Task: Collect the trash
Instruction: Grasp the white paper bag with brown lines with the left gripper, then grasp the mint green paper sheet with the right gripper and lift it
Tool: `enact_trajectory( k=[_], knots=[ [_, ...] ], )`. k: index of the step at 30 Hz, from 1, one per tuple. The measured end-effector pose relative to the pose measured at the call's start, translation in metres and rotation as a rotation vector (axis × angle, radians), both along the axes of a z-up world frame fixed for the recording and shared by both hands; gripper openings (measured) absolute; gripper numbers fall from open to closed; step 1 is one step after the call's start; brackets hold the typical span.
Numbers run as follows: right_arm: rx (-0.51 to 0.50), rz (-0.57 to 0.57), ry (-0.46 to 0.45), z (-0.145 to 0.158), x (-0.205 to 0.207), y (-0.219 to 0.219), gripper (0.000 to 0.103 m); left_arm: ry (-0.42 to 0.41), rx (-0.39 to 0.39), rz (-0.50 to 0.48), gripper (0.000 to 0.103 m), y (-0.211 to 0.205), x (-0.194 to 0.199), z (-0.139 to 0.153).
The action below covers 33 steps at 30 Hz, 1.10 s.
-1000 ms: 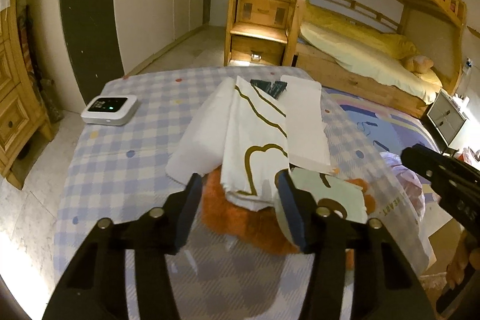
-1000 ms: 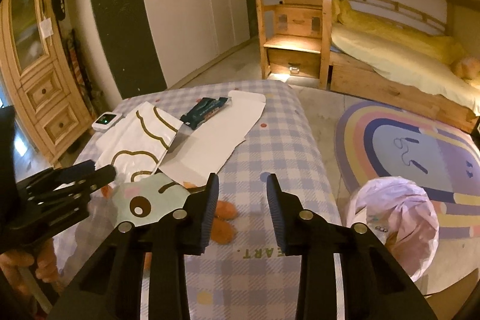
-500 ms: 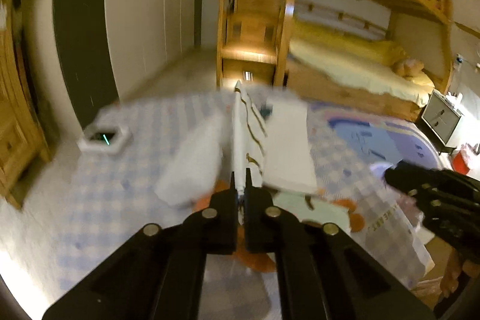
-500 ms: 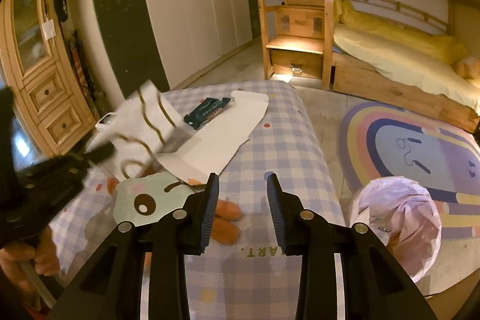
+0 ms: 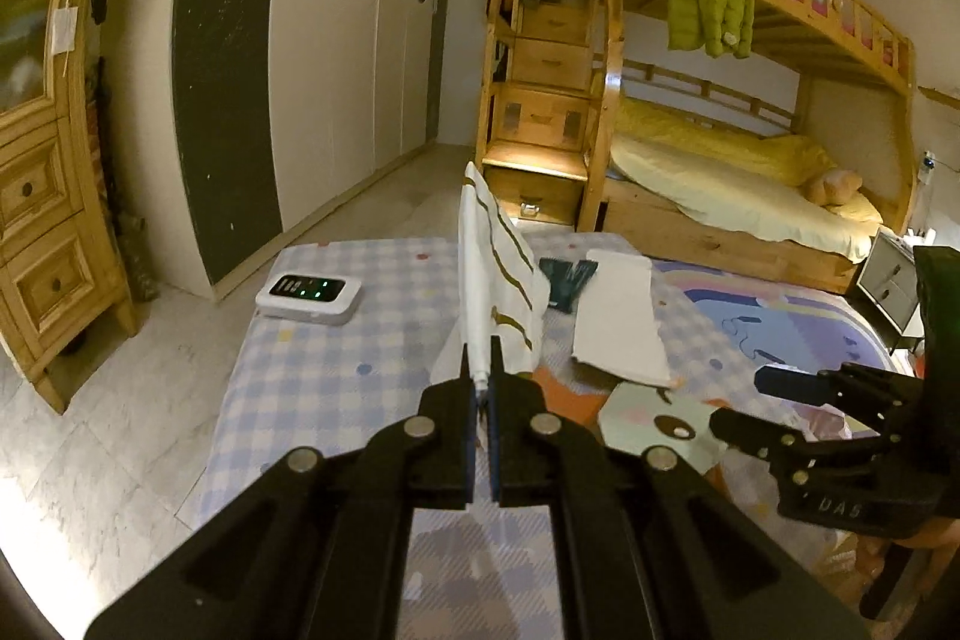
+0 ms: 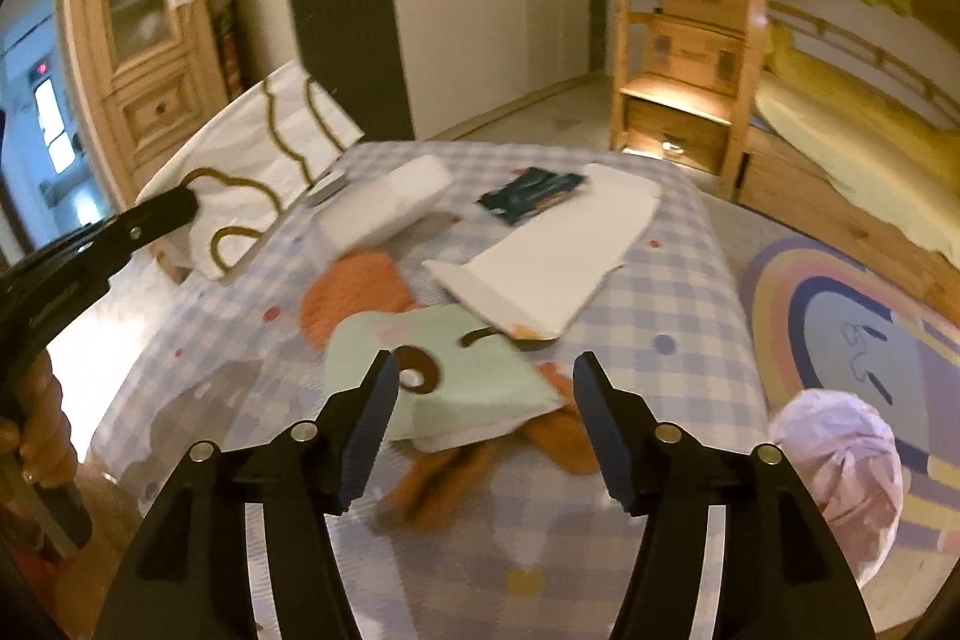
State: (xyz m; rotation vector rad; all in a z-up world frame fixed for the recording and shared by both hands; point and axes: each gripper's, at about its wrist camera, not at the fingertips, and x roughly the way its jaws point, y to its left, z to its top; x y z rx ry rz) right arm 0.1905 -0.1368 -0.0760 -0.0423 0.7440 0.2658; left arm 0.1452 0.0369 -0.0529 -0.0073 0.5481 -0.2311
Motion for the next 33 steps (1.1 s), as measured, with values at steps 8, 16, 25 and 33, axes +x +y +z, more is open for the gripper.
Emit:
enact_trajectory(
  k=[8, 16, 25, 33],
  knots=[
    [-0.123, 0.068, 0.028, -0.015, -0.006, 0.024, 0.064, 0.008, 0.014, -0.02, 0.0, -0.004, -0.004, -0.004],
    [-0.201, 0.094, 0.025, -0.021, -0.006, 0.035, 0.074, 0.016, 0.006, -0.032, 0.001, -0.01, 0.0, -0.004],
    [-0.33, 0.09, 0.013, -0.031, -0.002, 0.048, 0.041, 0.021, 0.003, -0.02, 0.001, -0.011, 0.001, -0.005],
    [-0.058, 0.003, -0.046, 0.003, -0.005, 0.007, 0.011, 0.009, -0.013, -0.016, 0.0, -0.005, -0.003, -0.005]
  ],
)
